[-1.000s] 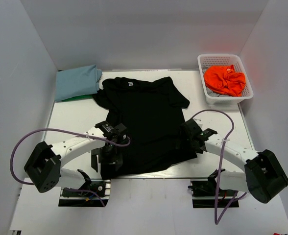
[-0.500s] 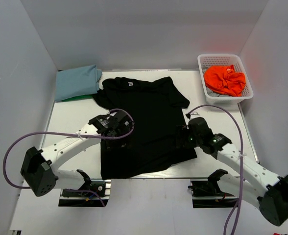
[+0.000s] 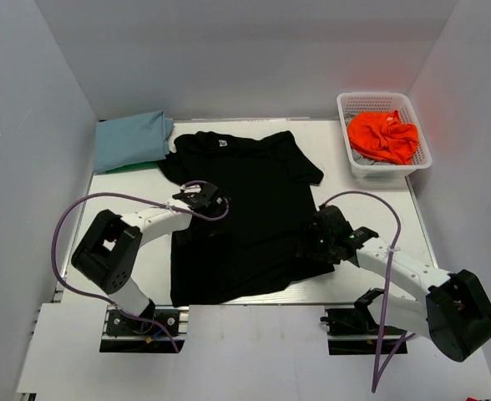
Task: Fold and stack the t-shirts
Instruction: Flatten out the tshirt
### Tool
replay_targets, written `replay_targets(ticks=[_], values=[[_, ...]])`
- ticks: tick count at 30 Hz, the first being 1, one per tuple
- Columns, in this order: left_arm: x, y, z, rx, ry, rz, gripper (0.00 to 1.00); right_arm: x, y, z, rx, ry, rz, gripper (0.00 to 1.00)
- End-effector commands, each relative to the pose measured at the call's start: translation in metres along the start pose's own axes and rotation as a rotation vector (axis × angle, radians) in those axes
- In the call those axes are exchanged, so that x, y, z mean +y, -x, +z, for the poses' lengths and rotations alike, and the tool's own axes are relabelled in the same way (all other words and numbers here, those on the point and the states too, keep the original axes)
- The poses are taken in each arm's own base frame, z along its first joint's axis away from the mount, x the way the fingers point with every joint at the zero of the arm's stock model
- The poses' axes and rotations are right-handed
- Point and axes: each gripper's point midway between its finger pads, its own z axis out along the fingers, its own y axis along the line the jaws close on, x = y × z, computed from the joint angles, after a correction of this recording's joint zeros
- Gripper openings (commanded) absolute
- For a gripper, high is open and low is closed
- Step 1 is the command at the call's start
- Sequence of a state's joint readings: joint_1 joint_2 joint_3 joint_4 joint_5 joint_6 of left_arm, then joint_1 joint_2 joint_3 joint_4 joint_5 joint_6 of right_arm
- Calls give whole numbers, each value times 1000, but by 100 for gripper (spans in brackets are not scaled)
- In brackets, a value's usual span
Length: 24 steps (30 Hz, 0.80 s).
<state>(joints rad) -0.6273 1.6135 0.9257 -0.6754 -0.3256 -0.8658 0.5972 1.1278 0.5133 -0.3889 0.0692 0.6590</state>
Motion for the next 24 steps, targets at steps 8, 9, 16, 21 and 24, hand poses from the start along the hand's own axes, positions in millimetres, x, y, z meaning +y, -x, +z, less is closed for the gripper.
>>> replay_targets(ticks=[8, 9, 16, 21, 24], values=[[36, 17, 26, -61, 65, -124, 100, -12, -119, -44, 415, 71, 179, 90], [40, 12, 30, -40, 75, -126, 100, -14, -126, -45, 431, 74, 179, 90], [53, 26, 34, -32, 90, -147, 100, 5, -104, -75, 324, 190, -8, 90], [50, 64, 0, -135, 62, -159, 100, 43, -42, -70, 128, 265, -154, 90], [64, 75, -24, -173, 97, -190, 100, 63, 19, -69, -61, 220, -196, 90]])
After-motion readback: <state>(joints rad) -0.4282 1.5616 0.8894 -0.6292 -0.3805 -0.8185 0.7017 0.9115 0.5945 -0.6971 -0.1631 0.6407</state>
